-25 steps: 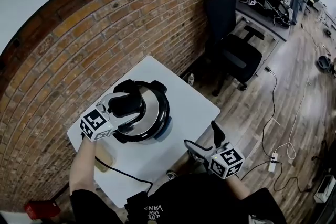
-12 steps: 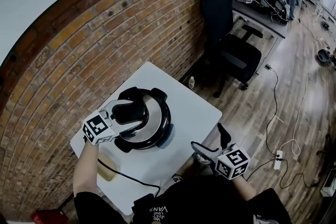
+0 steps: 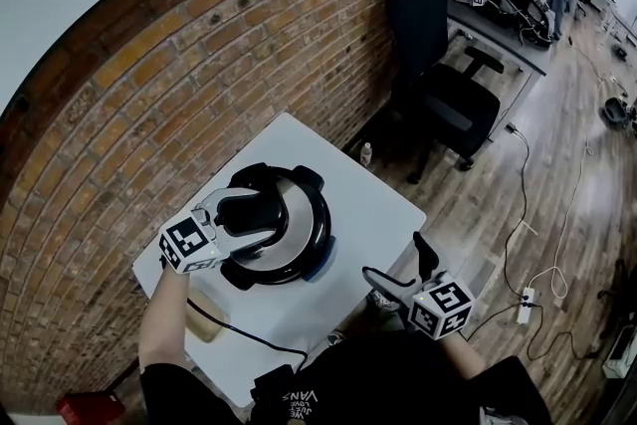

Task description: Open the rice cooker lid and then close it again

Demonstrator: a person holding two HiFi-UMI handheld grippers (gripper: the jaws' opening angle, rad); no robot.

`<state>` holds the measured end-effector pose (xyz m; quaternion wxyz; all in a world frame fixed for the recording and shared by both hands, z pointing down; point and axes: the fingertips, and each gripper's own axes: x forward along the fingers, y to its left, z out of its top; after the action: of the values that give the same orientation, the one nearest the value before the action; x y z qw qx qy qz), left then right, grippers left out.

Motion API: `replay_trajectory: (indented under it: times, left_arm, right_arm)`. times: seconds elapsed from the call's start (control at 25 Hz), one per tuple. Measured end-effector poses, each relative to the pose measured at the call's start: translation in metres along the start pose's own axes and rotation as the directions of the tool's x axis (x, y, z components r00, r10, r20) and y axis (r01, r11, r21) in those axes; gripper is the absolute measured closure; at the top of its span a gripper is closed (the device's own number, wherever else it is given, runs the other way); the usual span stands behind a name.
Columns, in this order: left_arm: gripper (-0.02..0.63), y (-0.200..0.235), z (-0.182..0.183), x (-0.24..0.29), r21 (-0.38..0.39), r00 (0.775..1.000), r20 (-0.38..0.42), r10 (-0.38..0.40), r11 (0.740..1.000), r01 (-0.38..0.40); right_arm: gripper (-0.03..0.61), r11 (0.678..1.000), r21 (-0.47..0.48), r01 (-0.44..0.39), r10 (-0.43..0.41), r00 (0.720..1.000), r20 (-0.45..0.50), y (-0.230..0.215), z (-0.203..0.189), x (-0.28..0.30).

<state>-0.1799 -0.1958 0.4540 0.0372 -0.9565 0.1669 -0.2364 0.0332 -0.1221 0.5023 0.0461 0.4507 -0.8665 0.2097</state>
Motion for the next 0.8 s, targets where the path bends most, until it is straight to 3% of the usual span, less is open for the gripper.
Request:
replay_trajectory:
  times: [0.8]
  left_arm:
    - [0.333,-0.006,-0.001,0.001,0.050,0.999,-0.027,-0.024,0.998,0.026]
  right_arm:
    - [0.023,1.000,0.013,-0.012,0.012,1.000,0.000,0.003,0.001,0.012]
